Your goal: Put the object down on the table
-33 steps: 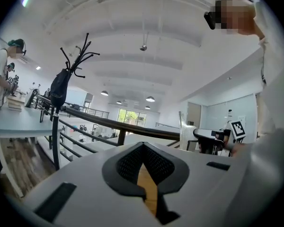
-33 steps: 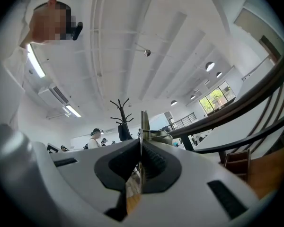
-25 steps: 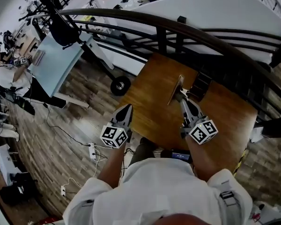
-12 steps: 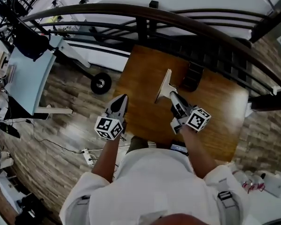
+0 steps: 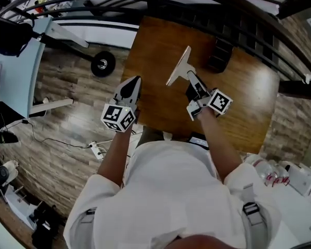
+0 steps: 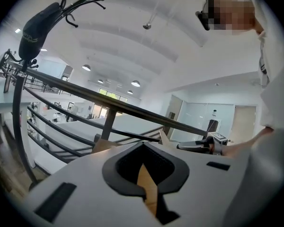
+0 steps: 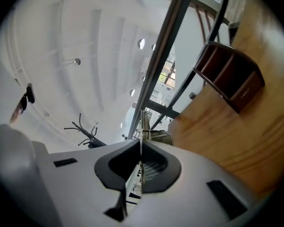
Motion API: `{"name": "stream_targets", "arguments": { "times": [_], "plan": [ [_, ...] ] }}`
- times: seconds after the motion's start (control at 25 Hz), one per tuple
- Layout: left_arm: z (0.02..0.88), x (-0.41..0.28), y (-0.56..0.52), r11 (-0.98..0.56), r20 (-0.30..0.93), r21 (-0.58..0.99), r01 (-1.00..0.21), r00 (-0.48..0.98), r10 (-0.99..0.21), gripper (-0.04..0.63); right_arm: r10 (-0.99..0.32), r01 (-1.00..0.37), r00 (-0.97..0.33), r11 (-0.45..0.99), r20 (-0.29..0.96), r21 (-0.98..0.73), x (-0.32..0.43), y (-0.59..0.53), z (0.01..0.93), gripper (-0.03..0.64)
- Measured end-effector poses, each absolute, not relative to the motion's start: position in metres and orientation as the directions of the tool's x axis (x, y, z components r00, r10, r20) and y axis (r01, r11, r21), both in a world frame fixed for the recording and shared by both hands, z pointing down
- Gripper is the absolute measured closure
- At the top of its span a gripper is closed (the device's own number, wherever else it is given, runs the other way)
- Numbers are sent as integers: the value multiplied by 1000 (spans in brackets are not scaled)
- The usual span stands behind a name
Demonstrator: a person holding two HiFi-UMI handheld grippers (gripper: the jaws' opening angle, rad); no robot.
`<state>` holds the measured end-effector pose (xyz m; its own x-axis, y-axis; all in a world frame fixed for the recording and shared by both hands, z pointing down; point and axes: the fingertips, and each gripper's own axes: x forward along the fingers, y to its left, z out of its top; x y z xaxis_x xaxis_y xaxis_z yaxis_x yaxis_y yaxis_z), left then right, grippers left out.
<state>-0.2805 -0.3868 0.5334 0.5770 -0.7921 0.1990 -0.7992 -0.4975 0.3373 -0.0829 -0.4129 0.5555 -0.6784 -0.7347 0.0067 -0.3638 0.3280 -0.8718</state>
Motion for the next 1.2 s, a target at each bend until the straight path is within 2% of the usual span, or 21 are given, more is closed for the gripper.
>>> {"name": "stream_targets", "arguments": {
  "times": [0.2,0.28,0.36,0.88,1.2],
  "plan": [
    [553,-286,-388,-494,223,360,-791,587,-778,581,-758,-385,-646,214,96,-898,-83,-420,605,591],
    [560,-285,-389,-490,233,371,-789,590,-773,581,-773,-414,-581,11,255,-910,-71,-410,641,591],
    [565,-281,-390,-491,236,378,-785,594,-769,581,-769,-402,-547,-106,331,-909,-64,-406,663,591],
    [586,-264,-373,-493,266,423,-760,624,-735,581,-810,-208,-490,-250,322,-946,-62,-409,708,592],
    [595,-275,-365,-475,280,427,-769,612,-739,581,-811,-171,-459,-320,363,-932,-67,-403,730,591]
  ]
}}
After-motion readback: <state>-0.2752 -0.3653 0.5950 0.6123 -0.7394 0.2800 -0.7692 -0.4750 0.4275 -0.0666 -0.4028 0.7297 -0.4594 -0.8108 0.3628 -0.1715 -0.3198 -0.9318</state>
